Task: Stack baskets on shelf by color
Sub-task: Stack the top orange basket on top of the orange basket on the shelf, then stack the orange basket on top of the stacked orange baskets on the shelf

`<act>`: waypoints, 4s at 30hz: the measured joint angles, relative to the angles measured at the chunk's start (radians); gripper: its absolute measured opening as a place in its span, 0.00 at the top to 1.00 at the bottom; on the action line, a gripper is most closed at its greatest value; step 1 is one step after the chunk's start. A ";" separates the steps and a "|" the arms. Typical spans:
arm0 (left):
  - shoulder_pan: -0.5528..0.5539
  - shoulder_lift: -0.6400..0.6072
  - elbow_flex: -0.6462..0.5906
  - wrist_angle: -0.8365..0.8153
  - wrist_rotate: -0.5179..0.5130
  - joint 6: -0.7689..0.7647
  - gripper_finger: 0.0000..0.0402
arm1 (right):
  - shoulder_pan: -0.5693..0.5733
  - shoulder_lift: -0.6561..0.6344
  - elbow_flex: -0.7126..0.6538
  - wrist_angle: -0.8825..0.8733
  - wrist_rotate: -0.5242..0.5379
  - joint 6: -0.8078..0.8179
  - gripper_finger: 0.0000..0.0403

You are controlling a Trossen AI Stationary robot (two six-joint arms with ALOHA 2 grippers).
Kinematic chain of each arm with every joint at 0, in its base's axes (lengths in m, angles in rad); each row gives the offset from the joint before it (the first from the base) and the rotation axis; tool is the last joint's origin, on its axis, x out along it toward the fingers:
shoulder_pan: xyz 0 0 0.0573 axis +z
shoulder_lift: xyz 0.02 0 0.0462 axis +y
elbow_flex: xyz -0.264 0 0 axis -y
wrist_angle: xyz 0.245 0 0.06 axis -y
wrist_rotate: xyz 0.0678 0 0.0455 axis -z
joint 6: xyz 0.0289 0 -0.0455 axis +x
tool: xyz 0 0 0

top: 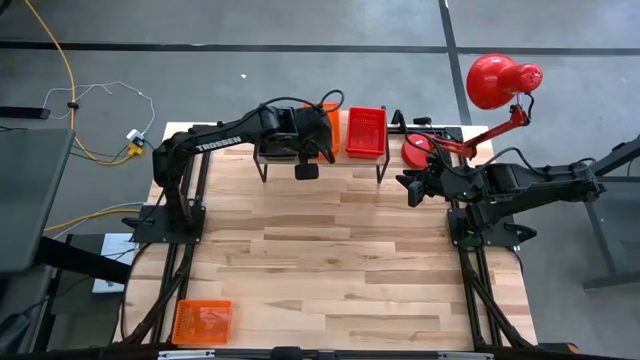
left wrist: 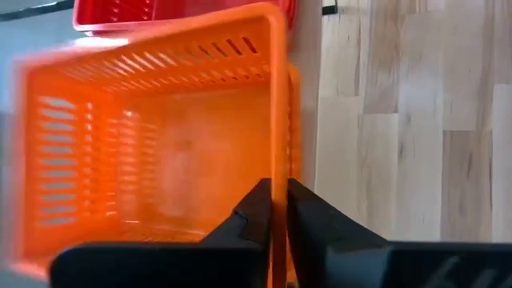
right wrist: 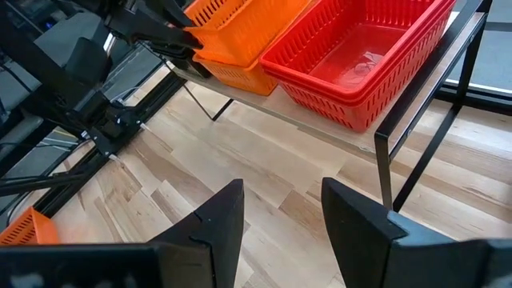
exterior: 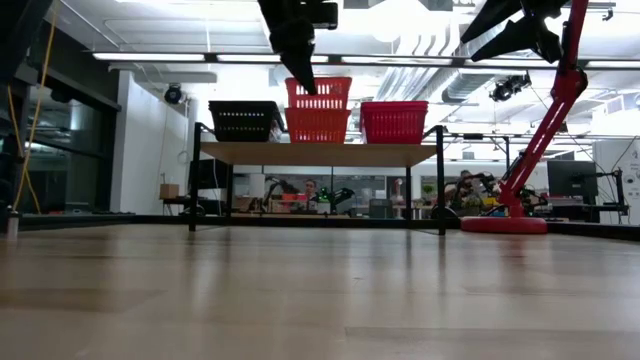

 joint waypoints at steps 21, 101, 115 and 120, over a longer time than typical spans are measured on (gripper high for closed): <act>-0.015 -0.203 -0.005 -0.032 0.238 -0.337 0.55 | 0.000 0.000 0.000 0.000 -0.006 -0.015 0.61; -1.034 -0.031 -0.652 0.255 0.160 -2.177 0.96 | 0.000 -0.001 0.000 -0.113 -0.195 0.033 0.61; -0.617 -0.395 -0.505 0.294 0.165 -0.816 1.00 | 0.000 0.000 0.000 -0.112 -0.149 0.208 0.61; -0.559 -0.389 -0.241 0.127 0.005 -0.471 1.00 | 0.000 -0.001 0.000 -0.112 -0.119 0.232 0.61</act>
